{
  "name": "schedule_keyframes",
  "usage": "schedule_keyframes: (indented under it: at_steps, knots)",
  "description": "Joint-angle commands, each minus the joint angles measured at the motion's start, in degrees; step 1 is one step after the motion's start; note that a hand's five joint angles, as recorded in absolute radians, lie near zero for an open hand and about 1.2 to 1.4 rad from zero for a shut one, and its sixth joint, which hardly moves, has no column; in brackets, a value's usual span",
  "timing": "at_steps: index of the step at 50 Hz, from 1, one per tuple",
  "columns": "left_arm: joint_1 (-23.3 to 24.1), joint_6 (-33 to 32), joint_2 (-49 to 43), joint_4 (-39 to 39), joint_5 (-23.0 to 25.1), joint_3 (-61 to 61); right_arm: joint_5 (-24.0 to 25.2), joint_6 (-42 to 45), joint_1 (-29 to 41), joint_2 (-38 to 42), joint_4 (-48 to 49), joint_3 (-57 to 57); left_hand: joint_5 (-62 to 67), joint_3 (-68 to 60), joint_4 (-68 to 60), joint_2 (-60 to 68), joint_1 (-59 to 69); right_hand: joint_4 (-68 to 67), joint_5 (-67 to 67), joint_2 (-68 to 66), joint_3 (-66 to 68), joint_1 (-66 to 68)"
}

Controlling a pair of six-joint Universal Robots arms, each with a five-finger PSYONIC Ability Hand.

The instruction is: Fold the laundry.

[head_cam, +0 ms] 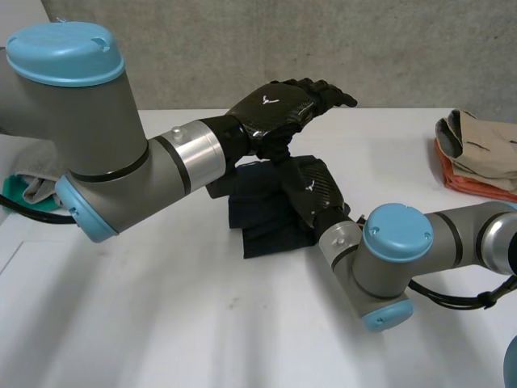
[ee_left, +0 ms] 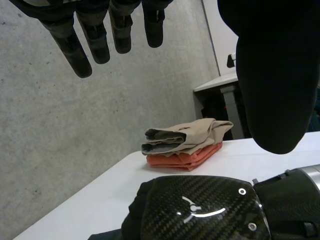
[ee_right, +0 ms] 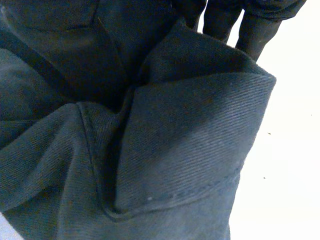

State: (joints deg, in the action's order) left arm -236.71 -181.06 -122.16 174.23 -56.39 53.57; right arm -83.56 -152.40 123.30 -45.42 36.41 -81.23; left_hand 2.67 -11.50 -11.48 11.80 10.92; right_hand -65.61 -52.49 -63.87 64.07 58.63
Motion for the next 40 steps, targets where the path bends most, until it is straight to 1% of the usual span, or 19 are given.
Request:
schedule_keyframes:
  at_steps: [1, 3, 7, 10, 11, 15, 20, 28, 33, 40]
  knots:
    - [-0.07, 0.00, 1.05, 0.14, 0.05, 0.75, -0.55, -1.49, -0.25, -2.74, -8.45, 0.55, 0.57, -1.74, -1.76, 1.45, 2.32, 35.51, 32.39, 33.77, -33.96, -28.53]
    - [-0.16, 0.00, 1.31, 0.23, 0.05, 1.10, -0.46, -1.84, -1.12, -4.31, -12.66, -0.15, 0.57, -1.74, -1.76, 1.45, 2.32, 37.51, 34.39, 35.77, -35.97, -30.53]
    - [-0.16, 0.00, 1.66, 0.67, 0.05, 1.80, 0.06, -2.46, -3.06, -5.99, -16.89, -2.08, 0.57, -1.74, -1.76, 1.45, 2.32, 44.74, 41.62, 43.00, -43.19, -37.76]
    - [-0.16, -0.09, 1.75, 1.11, 0.05, 2.24, 0.33, -2.02, -3.41, -6.43, -17.87, -3.58, 0.57, -1.74, -1.76, 1.45, 2.32, 48.78, 45.66, 47.04, -47.24, -41.80]
    - [-0.07, -0.09, 1.75, 1.28, -0.04, 2.51, 0.41, -1.93, -3.33, -6.70, -18.04, -4.71, 0.57, -1.74, -1.76, 1.45, 2.32, 52.29, 49.18, 50.55, -50.75, -45.31]
    - [-0.07, -0.09, 1.75, 1.46, -0.04, 3.03, 0.59, -2.19, -3.33, -7.14, -17.96, -6.48, 0.57, -1.74, -1.76, 1.45, 2.32, 54.34, 51.23, 52.60, -52.80, -47.36]
    - [-0.07, -0.09, 1.75, 1.73, 0.05, 3.12, 0.68, -2.37, -3.42, -7.05, -17.52, -6.22, 0.57, -1.74, -1.76, 1.45, 2.32, 54.18, 51.07, 52.44, -52.64, -47.20]
    - [-0.16, 0.00, 1.66, 2.43, -0.04, 3.21, 0.50, -1.76, -2.98, -3.80, -14.71, -3.93, 0.57, -1.74, -1.76, 1.45, 2.32, 51.32, 48.21, 49.58, -49.78, -44.34]
    - [-0.16, -0.09, 1.66, 2.52, 0.05, 3.21, 0.50, -1.67, -2.89, -3.01, -12.69, -2.62, 0.57, -1.74, -1.76, 1.45, 2.32, 46.95, 43.84, 45.22, -45.41, -39.97]
    - [-0.16, -0.09, 1.58, 2.43, 0.05, 3.30, 0.59, -1.58, -2.89, -0.46, -12.33, -0.24, 0.57, -1.74, -1.76, 1.45, 2.32, 41.07, 37.96, 39.33, -39.53, -34.09]
